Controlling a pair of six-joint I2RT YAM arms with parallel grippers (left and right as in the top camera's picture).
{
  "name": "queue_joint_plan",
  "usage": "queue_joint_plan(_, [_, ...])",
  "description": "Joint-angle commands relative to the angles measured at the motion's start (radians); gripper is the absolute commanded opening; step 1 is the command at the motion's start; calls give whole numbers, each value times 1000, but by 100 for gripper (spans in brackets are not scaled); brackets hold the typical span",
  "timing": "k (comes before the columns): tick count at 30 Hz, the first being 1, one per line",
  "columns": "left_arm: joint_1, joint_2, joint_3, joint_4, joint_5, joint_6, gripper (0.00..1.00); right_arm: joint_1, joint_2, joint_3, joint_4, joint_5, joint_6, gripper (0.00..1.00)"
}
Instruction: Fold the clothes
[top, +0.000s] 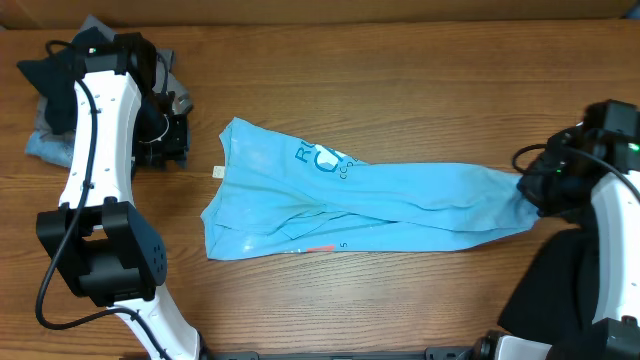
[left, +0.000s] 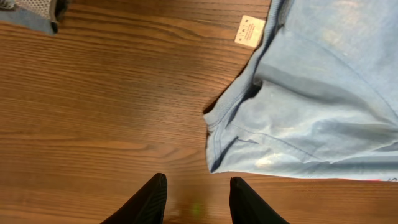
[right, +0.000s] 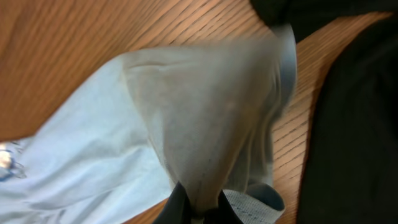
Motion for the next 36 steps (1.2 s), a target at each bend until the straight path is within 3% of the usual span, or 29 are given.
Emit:
queue_joint_plan(1, [-2,-13,-5,4,32,0,36,63,4,-2,0,131,37,4])
queue_joint_plan(10, [-2,-13,-5,3,32,0,35,152,100,-2,-3,308,132,4])
queue_joint_plan(15, [-2,-13,-5,4,32,1,36,180,142,-2,0,285,135,4])
queue_joint_plan(23, [-2,-13,-5,4,32,0,36,414,159,-3,6,257,135,4])
queue_joint_plan(24, [-2,-13,-5,4,32,0,36,442,170,-3,5,259,135,14])
queue_joint_plan(25, [-2,-13,-5,4,32,0,36,466,181,-3,4,275,135,35])
queue_joint_plan(26, [-2,-13,-5,3,32,0,36,481,192,-3,2,296,141,47])
queue_joint_plan(27, [-2,-13,-5,3,32,1,36,491,199,-2,-5,328,169,51])
queue_joint_plan(31, [-2,-13,-5,3,31,5,36,488,192,1,-3,347,187,42])
queue_joint_plan(36, [-2,-13,-5,5,31,5,36,436,159,1,7,306,187,38])
